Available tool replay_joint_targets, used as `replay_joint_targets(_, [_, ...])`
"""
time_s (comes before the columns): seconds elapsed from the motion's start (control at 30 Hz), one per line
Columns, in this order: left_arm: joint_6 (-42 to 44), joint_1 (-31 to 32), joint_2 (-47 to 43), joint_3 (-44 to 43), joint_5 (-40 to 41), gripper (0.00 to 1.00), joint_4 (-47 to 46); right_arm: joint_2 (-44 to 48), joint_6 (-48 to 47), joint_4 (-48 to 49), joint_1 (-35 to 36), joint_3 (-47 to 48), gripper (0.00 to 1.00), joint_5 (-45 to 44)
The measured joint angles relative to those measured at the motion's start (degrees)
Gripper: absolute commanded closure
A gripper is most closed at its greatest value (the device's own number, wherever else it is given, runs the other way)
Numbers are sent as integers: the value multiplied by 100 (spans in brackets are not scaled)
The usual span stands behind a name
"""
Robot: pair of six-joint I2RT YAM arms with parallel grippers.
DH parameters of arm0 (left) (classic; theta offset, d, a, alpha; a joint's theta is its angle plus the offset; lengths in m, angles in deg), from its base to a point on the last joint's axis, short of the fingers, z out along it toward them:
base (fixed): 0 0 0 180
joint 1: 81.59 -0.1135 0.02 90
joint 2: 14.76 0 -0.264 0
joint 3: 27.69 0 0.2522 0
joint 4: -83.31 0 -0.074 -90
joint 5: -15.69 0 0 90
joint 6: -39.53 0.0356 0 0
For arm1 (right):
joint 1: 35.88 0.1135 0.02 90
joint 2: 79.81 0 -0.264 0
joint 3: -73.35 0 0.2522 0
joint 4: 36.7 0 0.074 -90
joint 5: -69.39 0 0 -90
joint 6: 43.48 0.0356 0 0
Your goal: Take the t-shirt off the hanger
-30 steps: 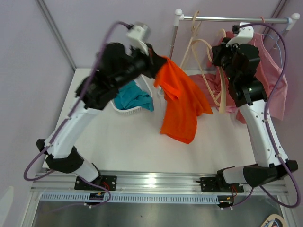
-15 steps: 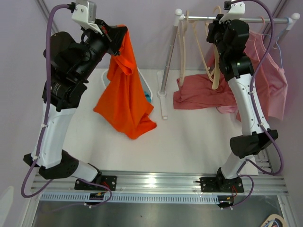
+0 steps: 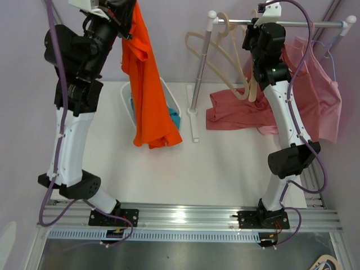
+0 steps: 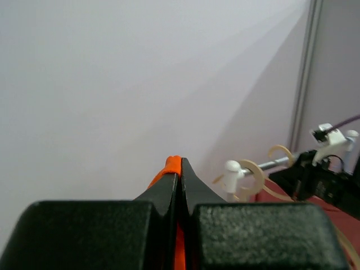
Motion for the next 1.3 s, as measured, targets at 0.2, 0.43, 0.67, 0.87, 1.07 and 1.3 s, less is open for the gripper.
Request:
replay_joint_targets(0.2, [247,-444,780,-79,-2,99,-809,-175,-2,-4,-83,17,100,76])
replay_joint_targets(0.43, [-50,-1137,1134,1187,192,99,-1464,-17,26,168,-107,-352,100,221])
replay_joint_targets(0.67, [-732,-1587,1980,1016,227,99,-1451,109,55,369,-109,-643,76,280])
replay_joint_targets(0.87, [-1674,-1593,1851,2173,1123,99,-1134,162,94,306,-160,-732,47,297])
replay_joint_targets(1.07, [-2776,-1547,1827,3228,1755,84,-125,260,271,-376,-483,-452,31,455])
replay_joint_targets(1.3, [-3624,-1351,1775,4138,1941,1,660,905,645,-1283,-1248,-173,4,557])
